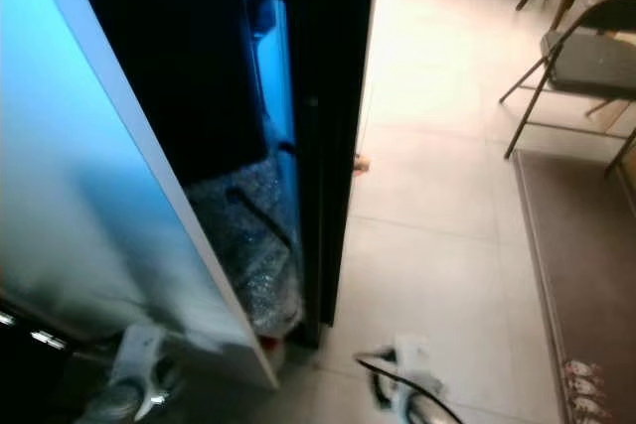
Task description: Restocking fridge
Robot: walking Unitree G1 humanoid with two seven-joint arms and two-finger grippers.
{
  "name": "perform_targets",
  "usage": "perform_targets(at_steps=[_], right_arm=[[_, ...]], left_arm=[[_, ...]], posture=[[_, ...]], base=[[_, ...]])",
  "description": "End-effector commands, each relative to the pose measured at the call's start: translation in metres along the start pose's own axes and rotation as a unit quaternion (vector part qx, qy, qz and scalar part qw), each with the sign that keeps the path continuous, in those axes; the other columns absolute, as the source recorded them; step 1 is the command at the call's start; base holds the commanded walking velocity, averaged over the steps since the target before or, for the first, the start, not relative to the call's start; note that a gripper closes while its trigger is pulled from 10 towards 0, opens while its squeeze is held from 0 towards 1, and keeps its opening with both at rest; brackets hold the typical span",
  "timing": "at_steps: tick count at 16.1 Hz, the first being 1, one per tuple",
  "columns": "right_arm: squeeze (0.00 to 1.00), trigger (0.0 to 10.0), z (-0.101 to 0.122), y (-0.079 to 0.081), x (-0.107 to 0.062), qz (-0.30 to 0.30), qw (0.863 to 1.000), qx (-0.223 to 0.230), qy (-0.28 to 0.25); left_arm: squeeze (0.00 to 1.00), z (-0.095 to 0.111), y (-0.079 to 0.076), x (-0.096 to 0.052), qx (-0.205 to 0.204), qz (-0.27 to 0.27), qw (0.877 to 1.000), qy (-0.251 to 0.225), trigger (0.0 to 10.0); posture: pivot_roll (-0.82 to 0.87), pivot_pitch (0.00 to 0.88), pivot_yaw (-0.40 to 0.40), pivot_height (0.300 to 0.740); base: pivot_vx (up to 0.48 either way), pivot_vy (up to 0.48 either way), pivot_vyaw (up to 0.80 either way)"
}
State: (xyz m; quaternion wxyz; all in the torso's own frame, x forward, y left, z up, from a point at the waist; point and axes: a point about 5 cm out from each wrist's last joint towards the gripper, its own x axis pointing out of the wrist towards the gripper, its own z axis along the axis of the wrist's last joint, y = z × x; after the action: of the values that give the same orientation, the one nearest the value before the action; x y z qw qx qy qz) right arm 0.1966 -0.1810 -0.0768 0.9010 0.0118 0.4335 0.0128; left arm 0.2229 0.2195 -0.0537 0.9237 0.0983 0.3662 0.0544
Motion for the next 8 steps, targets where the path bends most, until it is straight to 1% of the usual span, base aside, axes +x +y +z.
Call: perform_targets(at_steps=[1, 6, 8], right_arm=[[0.0, 10.0, -0.015, -0.006, -0.003, -0.008, 1.0, -0.003, 0.028], [0.0, 10.0, -0.014, -0.007, -0.003, -0.013, 0.999, -0.006, 0.029], [0.0, 10.0, -0.012, -0.009, -0.004, -0.029, 1.0, 0.002, 0.013]], left_arm=[[0.0, -0.013, 0.0, -0.003, -0.005, 0.004, 1.0, 0.022, 10.0], [0.0, -0.022, 0.002, -0.006, -0.006, 0.009, 0.999, 0.038, 10.0], [0.0, -0.027, 0.001, -0.007, -0.006, 0.009, 0.999, 0.045, 10.0]], posture=[[-0.05, 0.122, 0.057, 0.74], [-0.05, 0.128, 0.055, 0.74], [-0.05, 0.129, 0.054, 0.74]], base=[[0.0, 0.0, 0.8], [0.0, 0.0, 0.8], [0.0, 0.0, 0.0]])
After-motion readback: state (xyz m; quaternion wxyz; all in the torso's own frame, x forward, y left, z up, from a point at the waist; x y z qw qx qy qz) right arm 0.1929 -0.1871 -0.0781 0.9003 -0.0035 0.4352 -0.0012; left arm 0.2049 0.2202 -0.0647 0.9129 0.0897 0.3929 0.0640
